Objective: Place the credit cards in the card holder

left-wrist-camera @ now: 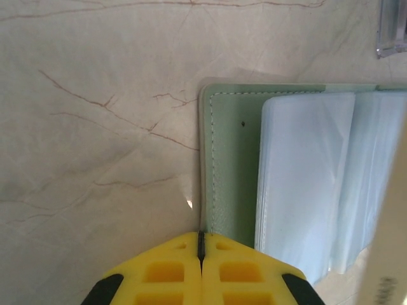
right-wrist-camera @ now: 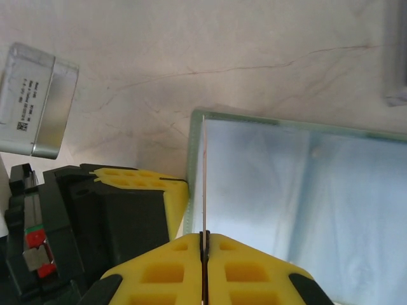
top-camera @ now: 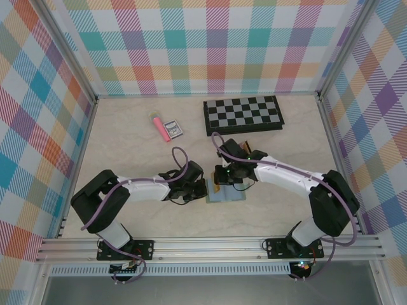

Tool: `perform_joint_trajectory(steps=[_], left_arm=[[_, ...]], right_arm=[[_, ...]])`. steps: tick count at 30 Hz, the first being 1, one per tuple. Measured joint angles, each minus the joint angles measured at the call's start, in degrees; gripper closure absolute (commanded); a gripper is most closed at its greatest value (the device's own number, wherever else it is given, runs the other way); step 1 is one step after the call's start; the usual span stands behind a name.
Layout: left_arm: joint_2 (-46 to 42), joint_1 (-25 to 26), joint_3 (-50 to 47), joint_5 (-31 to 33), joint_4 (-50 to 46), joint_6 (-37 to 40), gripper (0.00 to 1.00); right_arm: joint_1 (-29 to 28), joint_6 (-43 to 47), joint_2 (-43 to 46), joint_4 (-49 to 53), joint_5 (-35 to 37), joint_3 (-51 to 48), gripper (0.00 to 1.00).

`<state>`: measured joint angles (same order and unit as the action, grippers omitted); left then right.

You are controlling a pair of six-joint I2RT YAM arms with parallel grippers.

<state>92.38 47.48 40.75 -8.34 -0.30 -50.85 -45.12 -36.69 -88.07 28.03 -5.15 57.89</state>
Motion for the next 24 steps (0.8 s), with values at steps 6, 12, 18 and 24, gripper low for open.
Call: perform_joint_trajectory(steps=[6, 12, 18, 24], left_arm=[[-0.61, 0.00, -1.51, -0.15, 2.29, -0.79, 1.00], [-0.96, 0.00, -2.69, -0.20, 4.24, -1.46, 1.00], [-1.11, 0.00, -3.13, -0.20, 5.05, -2.29, 1.00], [-1.11, 0.00, -3.13, -0.15, 4.98, -2.29, 1.00]], right_arm=[[-1.01, -2.40, -2.21, -1.86, 0.37, 0.00, 0.92], [-1.01, -4.70, -2.75, -4.35, -0.17, -0.04, 0.91], [-1.73, -5.14, -4.39, -5.64, 0.00, -0.02, 0.93], [-2.93, -4.96, -7.06, -3.61, 3.06, 0.09, 0.93]])
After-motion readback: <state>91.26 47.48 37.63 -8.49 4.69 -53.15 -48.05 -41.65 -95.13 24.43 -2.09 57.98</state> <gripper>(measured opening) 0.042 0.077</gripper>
